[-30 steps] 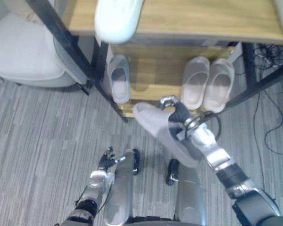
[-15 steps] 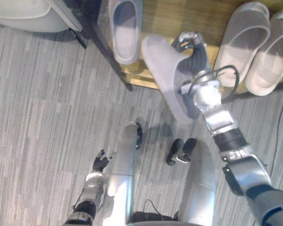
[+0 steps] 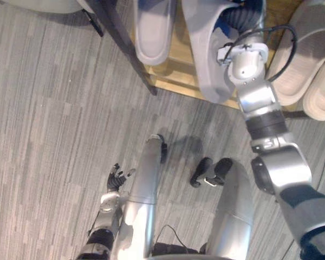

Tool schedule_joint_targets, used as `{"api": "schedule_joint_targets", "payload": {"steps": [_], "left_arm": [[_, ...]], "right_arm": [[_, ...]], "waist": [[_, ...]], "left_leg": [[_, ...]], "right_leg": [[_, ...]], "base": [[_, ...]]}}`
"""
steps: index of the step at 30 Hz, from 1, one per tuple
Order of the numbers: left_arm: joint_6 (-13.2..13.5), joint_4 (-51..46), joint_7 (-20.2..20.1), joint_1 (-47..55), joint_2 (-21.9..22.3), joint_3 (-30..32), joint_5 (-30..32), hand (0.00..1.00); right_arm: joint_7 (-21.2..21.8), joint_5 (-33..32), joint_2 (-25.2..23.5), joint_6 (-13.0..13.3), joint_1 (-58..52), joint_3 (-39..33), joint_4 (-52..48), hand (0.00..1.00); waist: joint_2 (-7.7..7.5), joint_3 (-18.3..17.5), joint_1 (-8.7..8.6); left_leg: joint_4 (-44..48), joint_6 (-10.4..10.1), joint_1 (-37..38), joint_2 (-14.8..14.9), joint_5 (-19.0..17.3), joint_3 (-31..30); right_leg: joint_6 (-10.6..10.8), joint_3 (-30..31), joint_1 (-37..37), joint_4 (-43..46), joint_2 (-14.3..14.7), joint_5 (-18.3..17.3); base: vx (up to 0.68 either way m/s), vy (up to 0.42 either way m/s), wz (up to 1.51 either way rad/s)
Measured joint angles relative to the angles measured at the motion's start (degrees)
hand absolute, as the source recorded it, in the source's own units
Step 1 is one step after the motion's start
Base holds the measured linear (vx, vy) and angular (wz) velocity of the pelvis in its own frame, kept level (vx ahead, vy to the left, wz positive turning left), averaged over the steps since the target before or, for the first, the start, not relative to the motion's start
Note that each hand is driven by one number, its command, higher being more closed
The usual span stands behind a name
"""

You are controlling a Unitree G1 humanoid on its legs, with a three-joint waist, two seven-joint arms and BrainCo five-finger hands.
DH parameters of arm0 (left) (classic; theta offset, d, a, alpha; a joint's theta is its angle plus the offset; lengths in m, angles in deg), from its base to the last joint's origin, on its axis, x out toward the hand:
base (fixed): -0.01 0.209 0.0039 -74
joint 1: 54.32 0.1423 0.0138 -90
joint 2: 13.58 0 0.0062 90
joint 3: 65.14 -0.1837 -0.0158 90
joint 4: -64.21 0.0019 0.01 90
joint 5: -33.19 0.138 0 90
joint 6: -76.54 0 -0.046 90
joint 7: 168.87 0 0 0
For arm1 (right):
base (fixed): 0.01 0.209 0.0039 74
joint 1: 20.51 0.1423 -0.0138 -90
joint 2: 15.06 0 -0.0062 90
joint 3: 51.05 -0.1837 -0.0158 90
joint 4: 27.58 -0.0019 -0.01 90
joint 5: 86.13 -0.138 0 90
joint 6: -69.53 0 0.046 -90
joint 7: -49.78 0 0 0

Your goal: Organize the slippers on the shoe rack

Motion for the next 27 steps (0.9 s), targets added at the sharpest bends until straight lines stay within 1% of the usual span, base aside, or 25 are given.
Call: {"api": "schedule_joint_targets", "payload": {"steps": [1, 2, 3, 7, 10, 13, 16, 18, 21, 22, 24, 27], "left_arm": [[0.01, -0.02, -0.01, -0.03, -0.01, -0.04, 0.0, 0.0], [0.01, 0.0, 0.0, -0.01, 0.04, -0.13, 0.0, 0.0], [0.02, -0.01, 0.0, -0.11, 0.08, -0.18, 0.0, 0.0], [0.05, -0.22, 0.2, -1.45, 0.5, -0.42, -0.01, 0.0], [0.1, -0.47, 0.51, -2.33, 0.66, -0.41, -0.01, 0.0], [0.1, -0.33, 1.07, -2.72, 0.85, -0.18, -0.01, 0.0], [0.07, 0.33, 1.07, -3.01, 0.85, -0.08, -0.02, 0.0], [0.06, 1.34, 1.06, -3.41, 0.82, 0.12, -0.02, 0.0], [0.02, 3.21, 1.04, -4.1, 0.97, 1.6, -0.03, 0.0], [0.01, 3.58, 1.04, -4.33, 0.97, 1.69, -0.05, 0.0], [0.01, 3.86, 1.03, -4.28, 0.81, 2.15, -0.05, 0.0], [0.01, 4.65, 1.11, -4.45, 0.7, 2.38, -0.16, 0.0]], "right_arm": [[-0.22, 0.0, 0.0, -0.07, 0.46, 0.0, 0.69, 0.0], [-0.62, 0.01, 0.05, -0.37, 1.29, -0.05, 2.17, 0.0], [-0.88, 0.02, 0.09, -0.46, 1.81, -0.08, 3.3, 0.0], [-2.39, -0.04, 0.14, -0.99, 3.12, -0.68, 6.66, 0.0], [-3.55, -0.45, 0.61, -1.17, 4.24, -0.98, 7.73, 0.0], [-4.08, -2.89, 0.93, -1.18, 4.61, -1.31, 7.72, 0.0], [-3.93, -4.82, 0.87, -1.14, 4.68, -2.58, 7.72, 0.0], [-3.04, -6.47, 0.66, -1.13, 4.67, -3.17, 7.72, 0.0], [-1.86, -7.0, -0.71, -1.1, 4.57, -3.08, 7.72, 0.0], [-1.59, -7.0, -0.99, -1.09, 4.27, -3.07, 7.72, 0.0], [-0.84, -7.02, -2.0, -0.97, 3.48, -3.08, 7.72, 0.0], [-0.69, -7.09, -2.91, -0.93, 1.82, -2.95, 7.72, 0.0]], "waist": [[-0.02, -0.17, 0.03], [-0.03, -1.24, 0.12], [-0.02, -1.59, 0.12], [-0.03, -1.64, 1.05], [-0.02, -1.66, 1.17], [-0.03, -1.67, 1.23], [-0.04, -1.67, 1.21], [-0.04, -1.67, 1.08], [-0.07, -1.69, 0.91], [-0.1, -1.7, 0.89], [-0.74, -2.36, 0.86], [-1.12, -3.35, 0.62]], "left_leg": [[0.01, -0.06, -0.29, -0.05, 0.03, -0.16], [0.0, -0.41, -1.6, -0.36, 0.25, -0.59], [0.01, -0.55, -2.08, -0.57, 0.34, -0.73], [0.08, -0.92, -2.36, -1.19, 0.57, -0.95], [0.08, -1.45, -3.03, -1.72, 0.87, -1.74], [0.07, -1.69, -3.08, -1.95, 1.02, -2.04], [-0.02, -1.89, -2.92, -1.87, 1.16, -2.03], [-0.03, -1.9, -2.5, -1.66, 1.16, -1.99], [-0.46, -1.91, -1.4, -0.68, 1.16, -1.48], [-0.85, -1.97, -0.94, -0.41, 1.2, -1.4], [-1.58, -2.05, -0.29, 0.27, 1.24, -1.03], [-2.43, -2.06, 1.03, 0.8, 1.24, -0.84]], "right_leg": [[-0.12, -0.21, -0.17, 0.01, -0.08, -0.08], [-0.18, -0.73, -1.18, 0.17, -0.43, -0.1], [-0.18, -0.84, -1.59, 0.34, -0.54, -0.1], [-1.18, -1.22, -1.76, 1.26, -1.36, -0.52], [-1.46, -2.18, -1.76, 1.46, -1.61, -0.84], [-1.7, -2.34, -1.75, 1.78, -1.85, -1.16], [-1.74, -2.38, -1.69, 1.8, -1.75, -1.16], [-1.79, -2.23, -1.45, 1.78, -1.56, -1.13], [-2.39, -2.05, -0.83, 1.05, -0.93, -0.71], [-2.21, -2.04, -0.52, 0.59, -0.66, -0.62], [-2.09, -1.81, -0.37, -0.28, -0.03, -0.34], [-2.11, -1.78, 0.76, -1.23, 0.52, -0.14]], "base": [[-0.04, 0.002, 0.11], [-0.02, 0.0, 0.13], [-0.02, -0.003, 0.22], [-0.01, -0.009, 0.12], [-0.02, -0.006, 0.13], [-0.02, -0.001, 0.07], [-0.01, 0.003, -0.01], [-0.04, 0.011, -0.06], [-0.04, 0.016, -0.16], [-0.05, 0.015, -0.2], [-0.05, 0.007, -0.18], [-0.03, 0.001, -0.08]]}}
